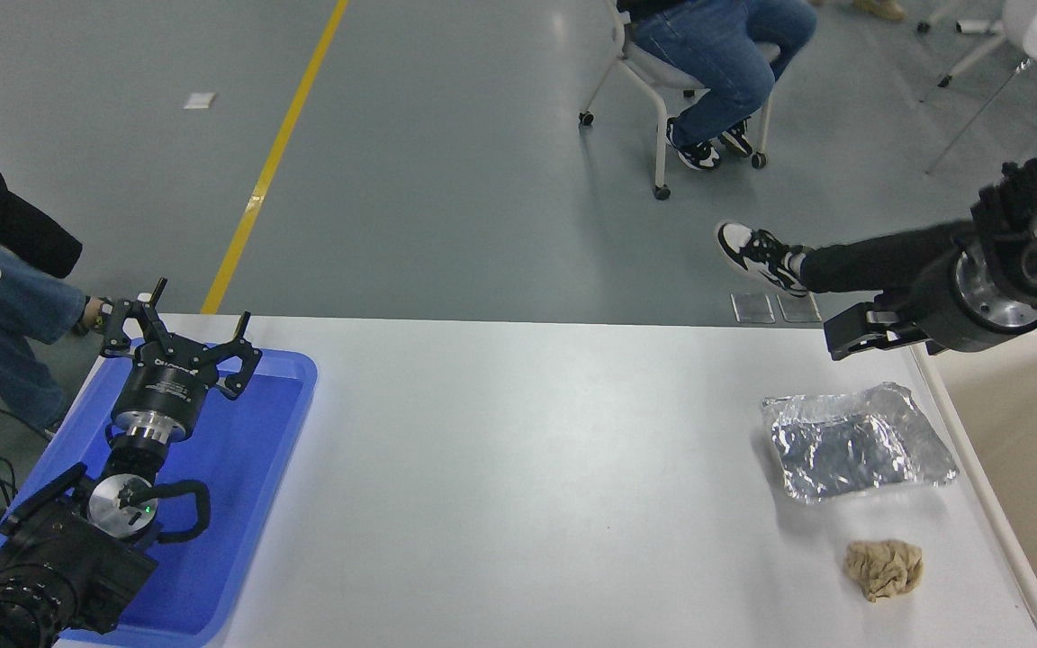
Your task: Pick up paper cup place in dustbin
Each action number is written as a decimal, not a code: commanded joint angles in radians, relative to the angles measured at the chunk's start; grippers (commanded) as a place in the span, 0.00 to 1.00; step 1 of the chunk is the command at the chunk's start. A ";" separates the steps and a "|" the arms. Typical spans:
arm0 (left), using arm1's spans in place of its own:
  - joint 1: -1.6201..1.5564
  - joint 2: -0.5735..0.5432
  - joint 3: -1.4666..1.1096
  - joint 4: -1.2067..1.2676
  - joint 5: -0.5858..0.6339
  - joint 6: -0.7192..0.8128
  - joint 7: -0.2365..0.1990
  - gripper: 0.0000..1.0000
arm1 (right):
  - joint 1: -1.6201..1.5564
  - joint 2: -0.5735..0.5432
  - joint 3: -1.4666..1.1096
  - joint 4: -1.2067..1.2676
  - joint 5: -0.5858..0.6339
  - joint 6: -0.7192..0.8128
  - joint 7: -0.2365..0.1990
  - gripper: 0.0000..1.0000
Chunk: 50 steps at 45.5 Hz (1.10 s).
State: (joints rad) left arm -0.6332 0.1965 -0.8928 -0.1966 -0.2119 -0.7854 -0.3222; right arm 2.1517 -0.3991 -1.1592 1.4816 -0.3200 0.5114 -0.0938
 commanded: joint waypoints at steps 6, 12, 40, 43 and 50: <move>0.000 0.000 0.000 -0.001 0.000 0.000 0.000 1.00 | 0.200 0.289 -0.033 0.074 0.303 0.196 -0.001 1.00; 0.001 0.000 0.000 -0.001 0.000 0.000 0.000 1.00 | 0.244 0.336 -0.033 0.080 0.374 0.245 -0.001 1.00; 0.001 0.000 0.000 -0.001 0.000 0.000 -0.001 1.00 | 0.218 0.315 -0.175 0.068 0.388 0.236 0.000 1.00; 0.001 0.000 0.000 0.002 0.000 0.000 -0.001 1.00 | 0.206 0.292 -0.189 0.068 0.378 0.233 0.000 1.00; 0.001 0.000 0.000 -0.001 0.000 0.000 -0.002 1.00 | 0.185 0.264 -0.191 0.068 0.366 0.226 0.000 1.00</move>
State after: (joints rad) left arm -0.6319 0.1974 -0.8928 -0.1968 -0.2117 -0.7854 -0.3224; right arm 2.3640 -0.0919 -1.3237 1.5511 0.0562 0.7430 -0.0939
